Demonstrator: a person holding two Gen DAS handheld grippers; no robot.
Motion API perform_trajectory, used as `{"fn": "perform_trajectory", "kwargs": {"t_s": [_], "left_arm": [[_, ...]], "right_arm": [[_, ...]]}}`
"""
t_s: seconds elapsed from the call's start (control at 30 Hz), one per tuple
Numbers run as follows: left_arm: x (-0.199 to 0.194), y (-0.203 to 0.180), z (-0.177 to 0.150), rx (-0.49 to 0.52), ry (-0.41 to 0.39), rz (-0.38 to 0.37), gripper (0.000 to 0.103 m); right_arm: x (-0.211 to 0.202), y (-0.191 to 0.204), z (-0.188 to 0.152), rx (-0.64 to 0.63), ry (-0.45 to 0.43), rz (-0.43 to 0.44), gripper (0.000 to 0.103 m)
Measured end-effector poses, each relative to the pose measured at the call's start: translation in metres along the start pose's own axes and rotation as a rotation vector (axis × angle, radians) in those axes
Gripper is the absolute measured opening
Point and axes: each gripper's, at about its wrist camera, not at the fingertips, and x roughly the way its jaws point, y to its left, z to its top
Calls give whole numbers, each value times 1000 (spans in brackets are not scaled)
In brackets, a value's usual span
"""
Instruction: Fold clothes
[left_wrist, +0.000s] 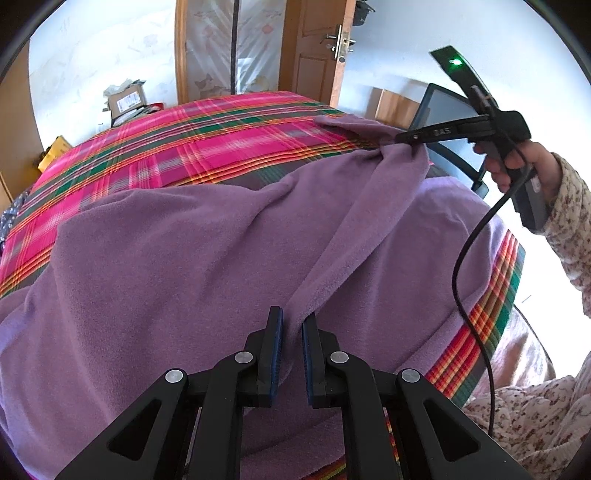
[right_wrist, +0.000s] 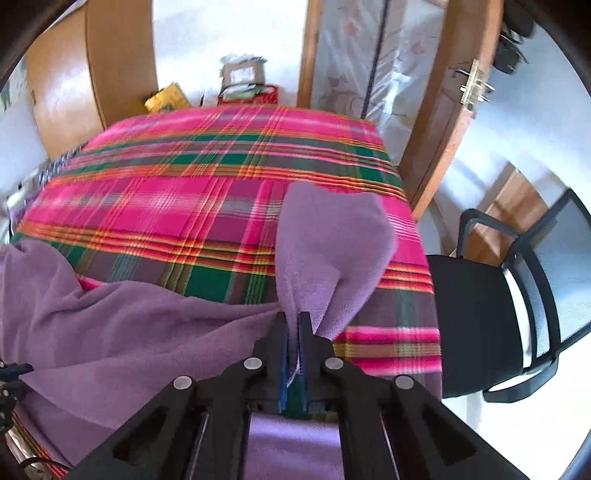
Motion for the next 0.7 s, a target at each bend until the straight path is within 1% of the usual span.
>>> {"fn": "perform_trajectory", "kwargs": {"t_s": [0.07,0.13,0.2,0.37,0.47,0.57,0.7], "left_arm": [[-2,-1,0,3,-11,0,10],[-8,-2,0,6,-50,5,10],[-14,-5,1,12,-72,3,10],[-13,-8,1,16,-57,8,10],[-13,-9,-1,21,-56,1,10],[-14,-11,-3,27,-53,-8,10],[-13,-14,-7,41,-40,-18,10]], "right_arm": [[-9,-8,-7,40,-27,14,5],[-18,-15,-15,80,-56,29,5],[-28,-22,-25,122,-89,44,5],[-52,-29,-51,200,-159,61,5],[-55,-26,-67,205,-157,41,5],[-51,-28,-79,220,-137,37,5],[-42,-27,-85,200,-101,24,5]]}}
